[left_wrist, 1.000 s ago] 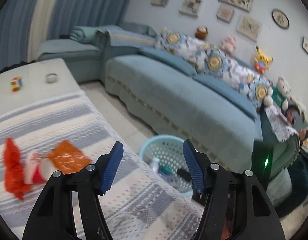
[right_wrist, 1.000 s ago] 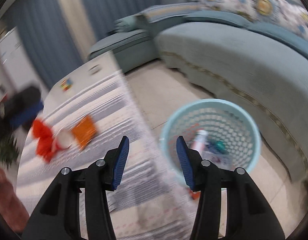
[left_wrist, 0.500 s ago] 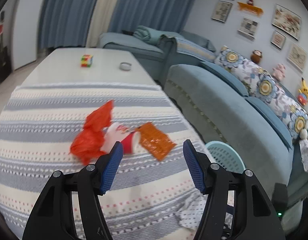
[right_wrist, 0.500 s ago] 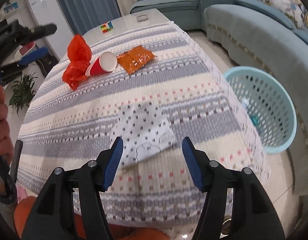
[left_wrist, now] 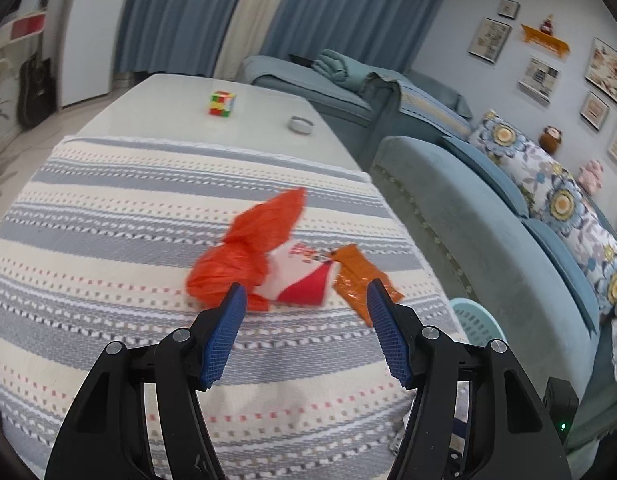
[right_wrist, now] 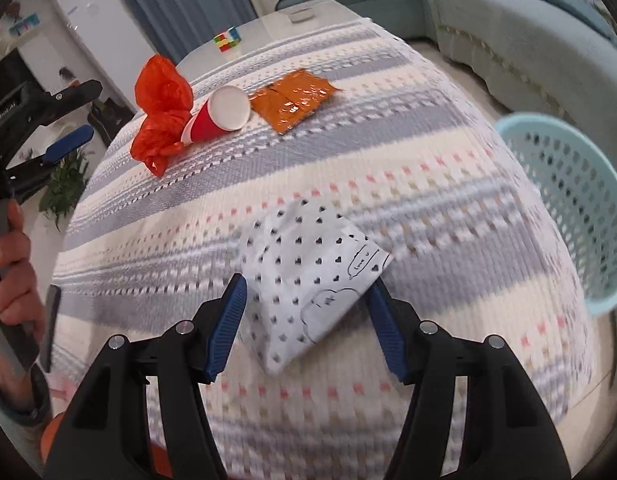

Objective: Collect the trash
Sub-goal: 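Grasp the red plastic bag with left tool while right tool grasps the dotted paper bag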

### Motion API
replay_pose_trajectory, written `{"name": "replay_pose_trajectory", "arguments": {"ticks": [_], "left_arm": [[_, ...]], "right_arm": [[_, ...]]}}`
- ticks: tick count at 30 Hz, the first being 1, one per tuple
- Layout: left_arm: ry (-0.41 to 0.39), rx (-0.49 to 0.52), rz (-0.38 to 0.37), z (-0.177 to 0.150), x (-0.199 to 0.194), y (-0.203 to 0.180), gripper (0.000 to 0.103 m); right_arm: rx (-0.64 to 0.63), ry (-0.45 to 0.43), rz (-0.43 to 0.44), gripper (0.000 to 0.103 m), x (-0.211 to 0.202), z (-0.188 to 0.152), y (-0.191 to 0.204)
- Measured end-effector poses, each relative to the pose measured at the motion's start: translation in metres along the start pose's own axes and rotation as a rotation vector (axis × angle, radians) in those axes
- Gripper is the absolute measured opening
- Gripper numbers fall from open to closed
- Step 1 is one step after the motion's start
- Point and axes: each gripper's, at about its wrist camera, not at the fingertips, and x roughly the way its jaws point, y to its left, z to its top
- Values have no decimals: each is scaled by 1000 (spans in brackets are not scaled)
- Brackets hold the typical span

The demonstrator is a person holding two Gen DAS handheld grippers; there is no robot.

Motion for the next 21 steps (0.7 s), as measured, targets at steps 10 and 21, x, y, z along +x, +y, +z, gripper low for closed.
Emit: {"name": "replay_pose_trajectory", "arguments": {"ticks": [10, 21], "left_arm": [[23, -3, 109, -3, 17, 39, 60], [89, 103, 139, 13, 67, 37, 75]], "right_arm": [[-144, -62, -87, 18, 15, 4, 28], [-53, -114, -67, 10, 2, 6, 3]]}}
